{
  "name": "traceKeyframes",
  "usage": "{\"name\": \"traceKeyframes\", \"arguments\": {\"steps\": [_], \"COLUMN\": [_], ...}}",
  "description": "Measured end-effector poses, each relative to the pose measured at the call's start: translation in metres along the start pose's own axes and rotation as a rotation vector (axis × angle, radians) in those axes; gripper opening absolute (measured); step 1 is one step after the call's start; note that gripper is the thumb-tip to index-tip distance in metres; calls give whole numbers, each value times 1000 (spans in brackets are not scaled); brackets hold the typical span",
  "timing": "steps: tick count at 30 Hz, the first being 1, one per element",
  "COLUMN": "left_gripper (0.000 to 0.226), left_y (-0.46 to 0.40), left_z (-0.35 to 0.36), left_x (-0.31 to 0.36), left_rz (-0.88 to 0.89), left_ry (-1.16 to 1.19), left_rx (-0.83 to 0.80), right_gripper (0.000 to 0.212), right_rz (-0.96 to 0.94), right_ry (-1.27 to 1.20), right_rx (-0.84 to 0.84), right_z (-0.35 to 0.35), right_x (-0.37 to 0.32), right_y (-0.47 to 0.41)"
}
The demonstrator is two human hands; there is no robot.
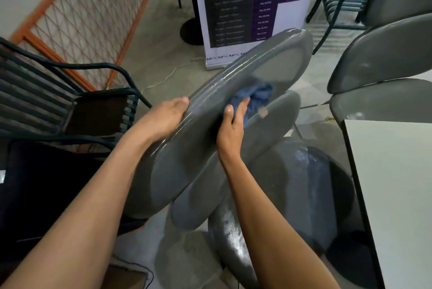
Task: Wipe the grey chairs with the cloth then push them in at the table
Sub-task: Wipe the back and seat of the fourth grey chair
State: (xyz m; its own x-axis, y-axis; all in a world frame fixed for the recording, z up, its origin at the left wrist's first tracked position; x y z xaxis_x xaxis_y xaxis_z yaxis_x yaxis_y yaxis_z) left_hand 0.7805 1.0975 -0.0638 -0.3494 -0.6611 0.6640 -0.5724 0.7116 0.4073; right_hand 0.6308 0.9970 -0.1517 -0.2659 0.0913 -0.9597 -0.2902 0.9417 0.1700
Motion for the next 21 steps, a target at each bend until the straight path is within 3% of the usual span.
{"name": "traceKeyframes", "arguments": {"steps": [4,8,10,14,17,21], "left_gripper": [56,57,58,52,48,69], "left_y": [25,30,29,35,29,40], "left_z": [-3,-1,-4,-2,-4,-11], "left_x": [-17,-17,-17,-10,-16,-26], "left_rz": [36,43,15,4,37,83], "left_ry": [-11,-57,-98,-129,-53,88], "left_rx": [-36,32,67,100,78,18], "right_gripper": [46,54,53,24,42,53], "right_rz": [327,441,362,4,-305,-413], "right_ry": [-88,-156,-115,-109,7,272], "right_rx": [-62,-57,-38,34,-82,-29], "right_z": [13,20,20,13,32,30], "right_x": [64,56,34,-32,-66,-76], "right_y": [16,16,25,65,93,59]}}
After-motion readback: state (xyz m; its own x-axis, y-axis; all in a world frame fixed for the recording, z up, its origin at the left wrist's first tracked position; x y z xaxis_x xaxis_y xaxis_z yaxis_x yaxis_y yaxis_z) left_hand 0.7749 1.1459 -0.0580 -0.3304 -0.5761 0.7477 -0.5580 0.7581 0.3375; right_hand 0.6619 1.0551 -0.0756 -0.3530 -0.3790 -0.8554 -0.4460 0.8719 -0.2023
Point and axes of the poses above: each hand's wrist, its own y-axis away from the middle knuckle, its own z-axis out of the palm, x = y × z, the point moved 9 cm from there along -y, towards the middle knuckle, and after that the axes turned 13 degrees about y, right-handed, at the moved point
